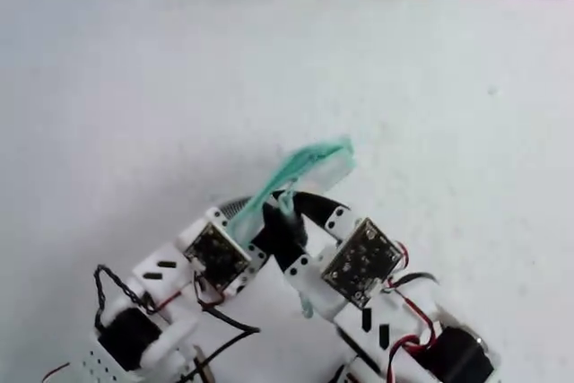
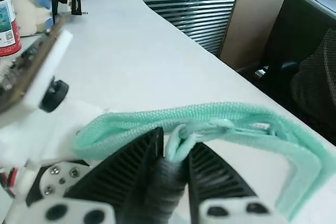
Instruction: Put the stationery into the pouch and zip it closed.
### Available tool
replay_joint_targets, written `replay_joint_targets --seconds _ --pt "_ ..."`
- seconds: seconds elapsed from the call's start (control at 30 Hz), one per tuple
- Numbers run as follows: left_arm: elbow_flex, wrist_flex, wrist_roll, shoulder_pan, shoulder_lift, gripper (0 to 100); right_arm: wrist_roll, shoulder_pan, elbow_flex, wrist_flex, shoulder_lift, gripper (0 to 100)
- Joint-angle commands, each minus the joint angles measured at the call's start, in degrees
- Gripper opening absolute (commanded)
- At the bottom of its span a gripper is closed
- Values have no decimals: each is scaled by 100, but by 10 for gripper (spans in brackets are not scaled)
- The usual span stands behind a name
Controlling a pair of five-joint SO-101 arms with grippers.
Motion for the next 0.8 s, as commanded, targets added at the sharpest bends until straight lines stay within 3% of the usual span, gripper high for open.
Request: replay_joint_targets --seconds 0.0,0.13,0.33,0.6,0.77 --pt "-44 0 -185 -4 48 22 88 -40 -35 330 180 111" --pt "-44 0 -273 -4 48 22 457 -40 -35 558 180 94" --pt "-35 9 -273 -4 48 22 668 470 -1327 1218 -400 265" --pt "-44 237 -299 -4 48 22 1952 1754 -1987 1446 -338 218" --pt "-141 527 -308 -4 48 22 2884 1991 -1978 1288 312 220"
